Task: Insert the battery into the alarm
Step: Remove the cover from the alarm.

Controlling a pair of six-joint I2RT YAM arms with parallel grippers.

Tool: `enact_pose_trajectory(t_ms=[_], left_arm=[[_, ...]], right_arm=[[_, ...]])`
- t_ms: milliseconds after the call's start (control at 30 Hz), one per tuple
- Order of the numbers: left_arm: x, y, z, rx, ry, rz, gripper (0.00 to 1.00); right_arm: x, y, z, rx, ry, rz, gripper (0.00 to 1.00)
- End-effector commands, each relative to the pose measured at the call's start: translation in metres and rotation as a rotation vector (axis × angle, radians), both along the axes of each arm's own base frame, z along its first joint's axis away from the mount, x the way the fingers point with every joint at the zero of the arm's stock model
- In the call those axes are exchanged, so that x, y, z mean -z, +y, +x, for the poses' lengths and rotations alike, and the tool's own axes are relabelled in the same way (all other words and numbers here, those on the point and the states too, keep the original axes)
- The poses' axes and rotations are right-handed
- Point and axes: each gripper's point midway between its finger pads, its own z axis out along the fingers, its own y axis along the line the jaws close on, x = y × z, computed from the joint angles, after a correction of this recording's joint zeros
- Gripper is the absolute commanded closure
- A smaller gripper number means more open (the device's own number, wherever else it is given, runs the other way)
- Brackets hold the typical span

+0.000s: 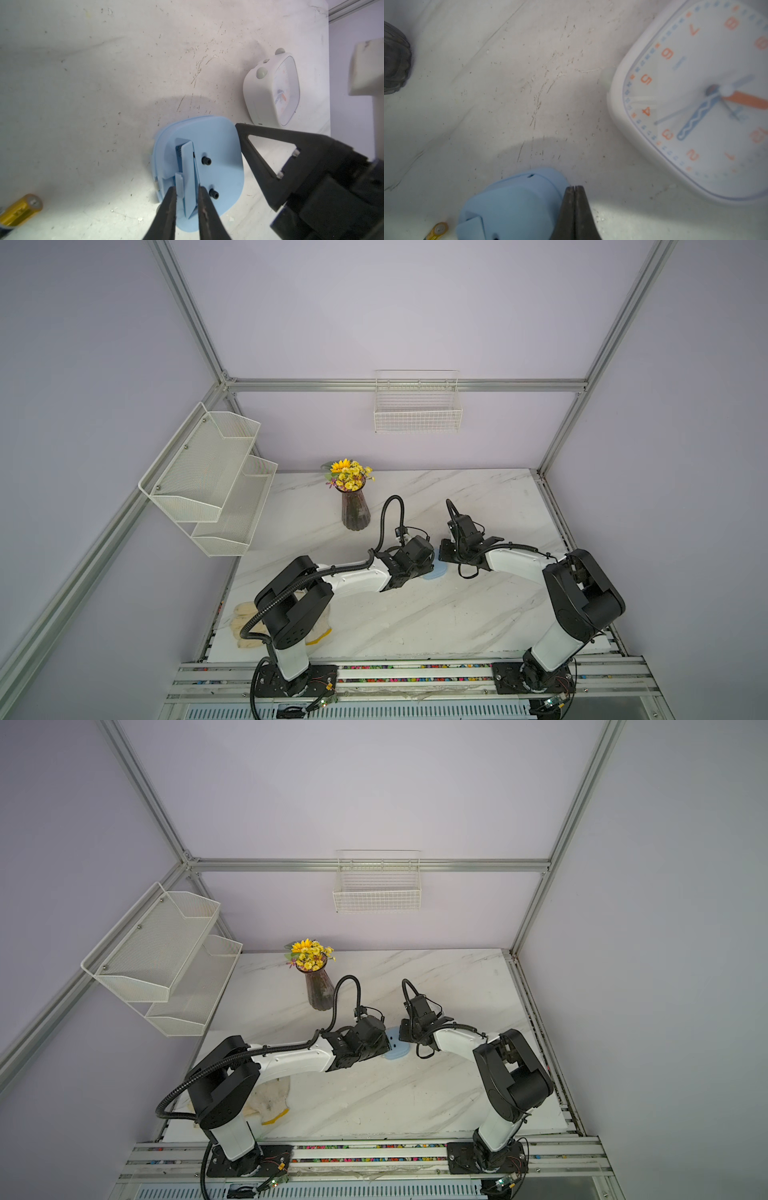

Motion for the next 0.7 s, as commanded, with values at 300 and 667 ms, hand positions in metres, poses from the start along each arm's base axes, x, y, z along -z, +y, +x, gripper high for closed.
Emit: enact_pose_trajectory(t_ms=[300,667], left_arm=[[-0.0082,-0.0023,0.0121,-0.015,-0.046,0.05,0.84],[-0.0027,0.0036,0.0133,-0.008,-0.047,0.113,0.9]], right_arm=[[-0.005,0.0063,-0.0018,-0.015,-0.024,0.015,0.99],[-0.0072,0.0057,-0.0017,-0.014,-0.028,0.011,0.99]])
